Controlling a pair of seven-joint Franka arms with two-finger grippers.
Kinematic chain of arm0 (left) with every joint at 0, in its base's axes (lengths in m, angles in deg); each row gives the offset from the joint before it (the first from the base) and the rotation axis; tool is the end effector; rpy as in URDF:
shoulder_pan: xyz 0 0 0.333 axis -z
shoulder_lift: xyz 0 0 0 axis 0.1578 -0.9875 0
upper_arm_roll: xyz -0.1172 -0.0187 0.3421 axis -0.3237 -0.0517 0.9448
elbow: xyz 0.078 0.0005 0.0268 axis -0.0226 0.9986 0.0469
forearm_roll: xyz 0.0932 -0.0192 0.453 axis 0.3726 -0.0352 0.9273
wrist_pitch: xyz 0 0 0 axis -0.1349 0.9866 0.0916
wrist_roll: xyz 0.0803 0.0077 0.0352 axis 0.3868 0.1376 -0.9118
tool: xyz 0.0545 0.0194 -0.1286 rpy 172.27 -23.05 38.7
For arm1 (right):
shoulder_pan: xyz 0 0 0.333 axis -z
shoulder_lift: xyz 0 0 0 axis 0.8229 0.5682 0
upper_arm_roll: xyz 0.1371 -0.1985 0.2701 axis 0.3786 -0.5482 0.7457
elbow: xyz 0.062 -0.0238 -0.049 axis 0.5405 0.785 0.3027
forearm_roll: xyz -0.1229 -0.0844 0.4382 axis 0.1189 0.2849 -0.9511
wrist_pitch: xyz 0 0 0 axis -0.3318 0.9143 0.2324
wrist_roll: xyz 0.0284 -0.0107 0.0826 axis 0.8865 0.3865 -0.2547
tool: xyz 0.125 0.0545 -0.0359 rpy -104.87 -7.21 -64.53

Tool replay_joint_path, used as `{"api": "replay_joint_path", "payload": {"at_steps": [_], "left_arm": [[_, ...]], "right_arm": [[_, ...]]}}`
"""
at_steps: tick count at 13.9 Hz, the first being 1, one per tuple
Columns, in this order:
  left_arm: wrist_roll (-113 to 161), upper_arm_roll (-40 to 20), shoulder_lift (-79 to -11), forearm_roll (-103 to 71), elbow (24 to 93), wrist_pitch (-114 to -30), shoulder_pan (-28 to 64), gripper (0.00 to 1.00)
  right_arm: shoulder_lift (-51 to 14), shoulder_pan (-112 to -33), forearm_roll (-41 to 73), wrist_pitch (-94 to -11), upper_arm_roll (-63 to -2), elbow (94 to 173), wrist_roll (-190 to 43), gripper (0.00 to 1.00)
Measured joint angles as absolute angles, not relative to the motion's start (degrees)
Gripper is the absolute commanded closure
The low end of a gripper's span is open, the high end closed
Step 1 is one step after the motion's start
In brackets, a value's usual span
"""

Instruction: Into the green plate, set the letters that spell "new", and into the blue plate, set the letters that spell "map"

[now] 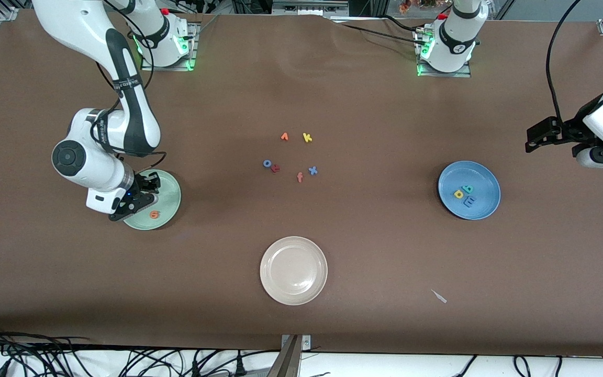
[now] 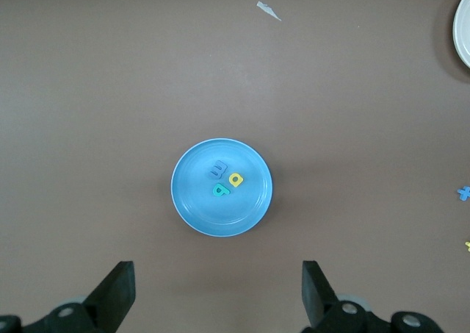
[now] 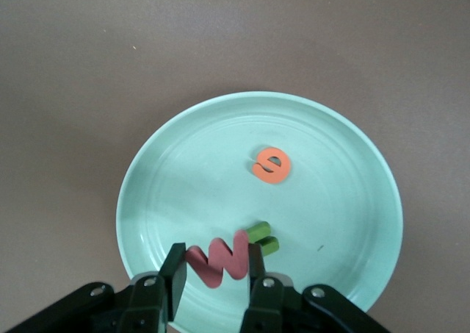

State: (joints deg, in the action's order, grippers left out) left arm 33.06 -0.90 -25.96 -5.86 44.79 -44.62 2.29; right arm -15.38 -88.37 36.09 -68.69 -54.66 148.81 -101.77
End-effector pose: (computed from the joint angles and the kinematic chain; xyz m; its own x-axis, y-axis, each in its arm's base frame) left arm 0.6641 -0.0186 0.6021 0.9952 -0.0862 -0.0455 -0.0862 -0.9963 0.0017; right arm 0.6582 0.0768 0.2017 0.8720 0.4833 -0.0779 0.4819 -0.8754 -0.0370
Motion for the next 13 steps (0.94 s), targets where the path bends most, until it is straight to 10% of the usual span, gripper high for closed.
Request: {"api": "replay_joint_path", "payload": {"at_steps": [4, 13], "left_arm": [[33.1, -0.9, -26.0, -5.9, 44.8, -44.9, 2.3, 0.0], [33.1, -0.9, -26.0, -5.9, 45.0, -45.7, 2.3, 0.0]], "right_arm": [[-15.3, -88.4, 35.7, -68.5, -54.7, 148.8, -101.5, 0.0], [-16.0, -88.5, 35.4, -65.9, -54.7, 145.6, -101.2, 0.0]]}}
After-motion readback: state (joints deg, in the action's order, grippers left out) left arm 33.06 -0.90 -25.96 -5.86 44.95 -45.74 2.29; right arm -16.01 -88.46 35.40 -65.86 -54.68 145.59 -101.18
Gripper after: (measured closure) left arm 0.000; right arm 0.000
